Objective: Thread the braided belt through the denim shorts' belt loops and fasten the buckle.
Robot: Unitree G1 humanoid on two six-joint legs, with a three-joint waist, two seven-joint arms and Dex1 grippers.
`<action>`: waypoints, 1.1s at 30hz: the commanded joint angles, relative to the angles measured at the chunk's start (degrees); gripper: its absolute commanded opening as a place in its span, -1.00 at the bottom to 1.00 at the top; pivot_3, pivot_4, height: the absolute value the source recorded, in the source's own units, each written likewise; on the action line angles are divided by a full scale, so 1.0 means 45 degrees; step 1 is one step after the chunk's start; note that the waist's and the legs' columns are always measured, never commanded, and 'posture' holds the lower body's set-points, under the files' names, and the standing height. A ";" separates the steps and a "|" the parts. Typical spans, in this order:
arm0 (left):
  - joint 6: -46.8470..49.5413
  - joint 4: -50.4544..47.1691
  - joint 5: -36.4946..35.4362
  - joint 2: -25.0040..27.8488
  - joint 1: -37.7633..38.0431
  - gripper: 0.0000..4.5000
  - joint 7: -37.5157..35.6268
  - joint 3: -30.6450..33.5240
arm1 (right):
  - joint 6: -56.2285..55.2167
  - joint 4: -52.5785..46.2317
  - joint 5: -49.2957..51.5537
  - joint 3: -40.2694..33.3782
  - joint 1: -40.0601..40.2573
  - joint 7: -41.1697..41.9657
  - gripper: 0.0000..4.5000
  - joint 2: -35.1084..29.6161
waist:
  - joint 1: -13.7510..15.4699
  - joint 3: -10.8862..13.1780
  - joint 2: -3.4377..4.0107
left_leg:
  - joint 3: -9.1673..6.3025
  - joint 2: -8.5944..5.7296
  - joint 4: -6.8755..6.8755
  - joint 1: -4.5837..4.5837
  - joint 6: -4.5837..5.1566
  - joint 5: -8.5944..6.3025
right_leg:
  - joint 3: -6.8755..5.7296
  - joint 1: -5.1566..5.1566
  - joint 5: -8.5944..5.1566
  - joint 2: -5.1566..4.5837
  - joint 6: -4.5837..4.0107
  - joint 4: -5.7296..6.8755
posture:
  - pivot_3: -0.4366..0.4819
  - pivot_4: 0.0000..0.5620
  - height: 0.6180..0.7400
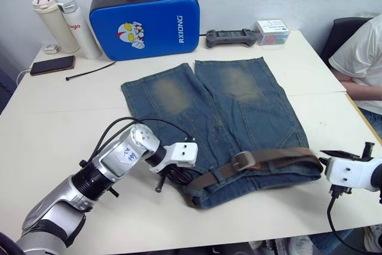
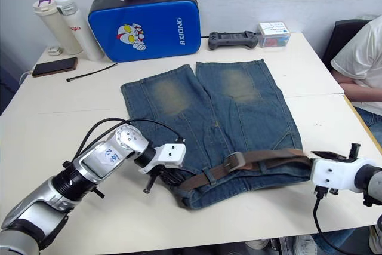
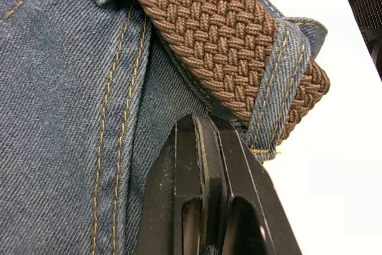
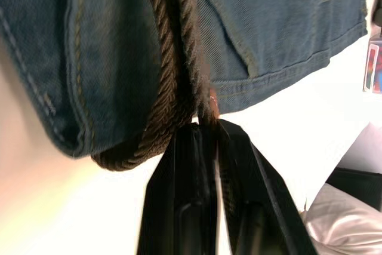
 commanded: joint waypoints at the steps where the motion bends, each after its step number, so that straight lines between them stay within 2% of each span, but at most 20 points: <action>1: 0.0337 0.0490 0.0238 0.0694 0.0393 -1.00 -0.0273 0.0068 | 0.0047 -0.0081 0.0988 -0.0198 -0.0135 0.0459 0.04 0.0050 | -0.0097 0.0003 0.0003 | 0.0000 0.0007 -0.0002 0.0000 -0.0001 -0.0003 | 0.0001 -0.0002 -0.0001 0.0007 -0.0002 0.0000 | -0.05 -0.47 1.00; 5: 0.0860 0.0360 -0.0493 0.0723 0.0017 -1.00 -0.0392 0.1222 | -0.0111 0.0544 0.1821 -0.0652 -0.0429 0.0931 0.90 -0.0199 | -0.0136 0.0016 -0.0003 | 0.0004 0.0039 -0.0002 0.0001 -0.0018 -0.0015 | 0.0006 -0.0006 -0.0006 0.0045 -0.0015 0.0008 | -0.05 -0.47 1.00; 6: 0.1141 0.0239 -0.0897 0.0866 -0.0150 -1.00 -0.0572 0.1714 | -0.0010 0.0874 0.2252 -0.0837 -0.0605 0.1183 0.95 -0.0280 | -0.0123 0.0023 -0.0004 | 0.0002 0.0040 -0.0002 -0.0001 -0.0019 -0.0015 | 0.0005 -0.0012 -0.0007 0.0048 -0.0017 0.0012 | -0.05 -0.47 1.00; 9: 0.1639 -0.0085 -0.1715 0.1417 -0.0403 -1.00 -0.1024 0.2720 | 0.0664 0.1260 0.3610 -0.1244 -0.1152 0.1722 0.95 -0.0190 | -0.0092 0.0051 -0.0009 | 0.0000 0.0040 0.0002 -0.0032 -0.0023 -0.0013 | 0.0006 -0.0047 -0.0006 0.0045 -0.0019 0.0017 | -0.05 -0.47 1.00; 12: 0.2019 -0.0189 -0.2511 0.1989 -0.0492 -1.00 -0.1220 0.3895 | 0.2795 0.0718 0.5789 -0.1595 -0.1680 0.2443 0.95 0.0072 | -0.0083 0.0057 -0.0008 | 0.0005 0.0039 0.0009 -0.0065 -0.0045 0.0000 | 0.0008 -0.0087 -0.0006 0.0038 -0.0019 0.0020 | -0.05 -0.47 1.00; 16: 0.2864 0.0135 -0.4096 0.2556 -0.0218 -0.42 -0.1204 0.6384 | 0.6983 -0.0306 0.9419 -0.2133 -0.2109 0.3338 1.00 0.0109 | -0.0058 0.0065 -0.0007 | -0.0003 0.0041 0.0014 -0.0102 -0.0051 0.0000 | 0.0002 -0.0113 -0.0006 0.0034 -0.0019 0.0019 | -0.05 -0.47 1.00; 19: 0.3208 -0.0071 -0.4838 0.2888 0.0711 0.19 -0.0682 0.7949 | 0.9641 -0.1013 1.1591 -0.2550 -0.2251 0.3742 1.00 -0.0048 | -0.0075 0.0070 0.0002 | -0.0005 0.0048 0.0018 -0.0119 -0.0054 -0.0006 | -0.0001 -0.0134 -0.0007 0.0031 -0.0022 0.0019 | -0.05 -0.47 1.00; 23: 0.2188 -0.1082 -0.4574 0.3037 0.2787 0.99 0.0553 0.9547 | 1.1339 -0.1246 1.2747 -0.2609 -0.2839 0.3437 1.00 0.0043 | -0.0066 0.0074 0.0014 | 0.0002 0.0049 0.0015 -0.0119 -0.0033 -0.0023 | 0.0005 -0.0132 -0.0007 0.0022 -0.0022 0.0007 | -0.05 -0.47 1.00; 25: 0.1981 -0.1806 -0.4821 0.2758 0.3746 0.99 0.1231 1.0459 | 1.1853 -0.1301 1.3065 -0.2529 -0.3125 0.3197 1.00 0.0217 | -0.0050 0.0079 0.0009 | 0.0002 0.0049 0.0015 -0.0121 0.0010 -0.0051 | 0.0005 -0.0136 -0.0007 0.0019 -0.0022 0.0005 | -0.05 -0.47 1.00; 28: 0.2413 -0.2931 -0.5517 0.1719 0.5305 0.99 0.2834 1.2099 | 1.2330 -0.1384 1.3173 -0.2038 -0.3527 0.2775 1.00 0.0531 | 0.0025 0.0082 0.0005 | 0.0000 0.0051 0.0016 -0.0134 0.0013 -0.0060 | 0.0001 -0.0142 -0.0007 0.0015 -0.0022 -0.0006 | -0.05 -0.47 1.00; 31: 0.1518 -0.3852 -0.4965 0.0382 0.7100 0.99 0.4623 1.2980 | 1.1939 -0.1456 1.2548 -0.1323 -0.3855 0.2349 1.00 0.1025 | 0.0124 0.0075 0.0018 | 0.0003 0.0050 0.0017 -0.0140 0.0018 -0.0066 | -0.0003 -0.0145 -0.0006 0.0012 -0.0021 -0.0015 | -0.05 -0.47 1.00; 33: 0.1228 -0.4386 -0.4501 -0.0163 0.8136 0.99 0.5572 1.2981 | 1.1299 -0.1371 1.1817 -0.0845 -0.4030 0.2032 1.00 0.1343 | 0.0173 0.0077 0.0015 | 0.0008 0.0051 0.0015 -0.0135 0.0009 -0.0070 | 0.0001 -0.0144 -0.0005 0.0014 -0.0019 -0.0021 | -0.05 -0.47 1.00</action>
